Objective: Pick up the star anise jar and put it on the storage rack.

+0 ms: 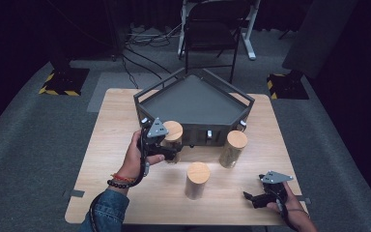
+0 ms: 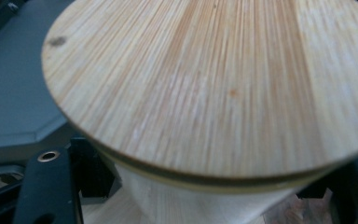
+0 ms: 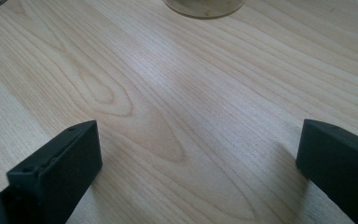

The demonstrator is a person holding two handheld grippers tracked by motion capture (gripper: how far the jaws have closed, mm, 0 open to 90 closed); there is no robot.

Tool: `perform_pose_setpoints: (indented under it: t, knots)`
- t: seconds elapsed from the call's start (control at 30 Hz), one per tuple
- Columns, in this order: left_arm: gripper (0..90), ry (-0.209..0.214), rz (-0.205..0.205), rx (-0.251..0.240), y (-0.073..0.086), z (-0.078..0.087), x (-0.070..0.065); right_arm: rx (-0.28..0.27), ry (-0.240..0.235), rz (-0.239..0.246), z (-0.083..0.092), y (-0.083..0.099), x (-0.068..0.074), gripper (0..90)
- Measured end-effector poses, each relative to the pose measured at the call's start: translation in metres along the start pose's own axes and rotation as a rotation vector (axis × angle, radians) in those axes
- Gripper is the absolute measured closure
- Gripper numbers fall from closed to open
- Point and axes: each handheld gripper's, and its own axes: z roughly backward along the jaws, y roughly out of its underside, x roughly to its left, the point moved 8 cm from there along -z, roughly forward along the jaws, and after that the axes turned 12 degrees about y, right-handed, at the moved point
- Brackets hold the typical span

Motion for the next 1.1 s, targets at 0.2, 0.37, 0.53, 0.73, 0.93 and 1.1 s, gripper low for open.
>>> perform_pose_setpoints:
  t: [0.2,0.37,0.53,0.73,0.93,1.1]
  knots:
    - [24.9,-0.014,-0.003,-0.002,-0.013,0.004,0.004,0.0,0.0,0.0,0.0,0.0,0.0,0.0]
    - [24.9,-0.024,-0.008,-0.002,-0.021,0.007,0.007,0.0,0.0,0.0,0.0,0.0,0.0,0.0]
    - [24.9,-0.039,-0.008,-0.01,-0.032,0.01,0.011,0.0,0.0,0.0,0.0,0.0,0.0,0.0]
    - [24.9,-0.061,-0.013,-0.023,-0.046,0.014,0.015,0.0,0.0,0.0,0.0,0.0,0.0,0.0]
    - [24.9,-0.079,-0.002,-0.037,-0.06,0.02,0.022,0.0,0.0,0.0,0.0,0.0,0.0,0.0]
    - [25.0,-0.09,0.0,-0.054,-0.074,0.023,0.028,0.0,0.0,0.0,0.0,0.0,0.0,0.0]
